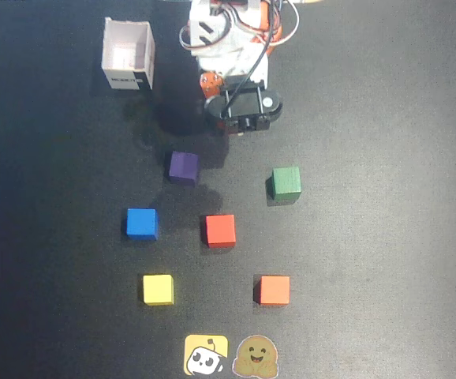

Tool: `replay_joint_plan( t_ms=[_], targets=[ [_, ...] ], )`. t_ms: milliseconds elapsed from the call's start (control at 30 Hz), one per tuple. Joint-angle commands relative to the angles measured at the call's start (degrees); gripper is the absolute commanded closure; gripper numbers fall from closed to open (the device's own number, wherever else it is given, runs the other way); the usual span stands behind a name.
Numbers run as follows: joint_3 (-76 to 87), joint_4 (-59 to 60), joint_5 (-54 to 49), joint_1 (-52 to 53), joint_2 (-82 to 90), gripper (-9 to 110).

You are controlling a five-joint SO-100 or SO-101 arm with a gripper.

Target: Put the green cube on top of the purple cube.

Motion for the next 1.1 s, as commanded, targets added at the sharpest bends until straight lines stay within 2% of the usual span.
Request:
replay_joint_plan(
  t_ms=[0, 133, 367, 700, 1067],
  targets=[
    [-0.26, 0.18, -0.44, 0.18, 0.62, 101],
    [-0.26, 0.09, 3.43, -0.79, 0.62, 101],
    [-1.58, -3.6, 1.49, -1.14, -0.79, 98],
    [-26.54, -6.94, 8.26, -7.65, -40.87, 88],
    [-28.74, -15.03, 20.48, -20.13, -50.27, 84]
  ],
)
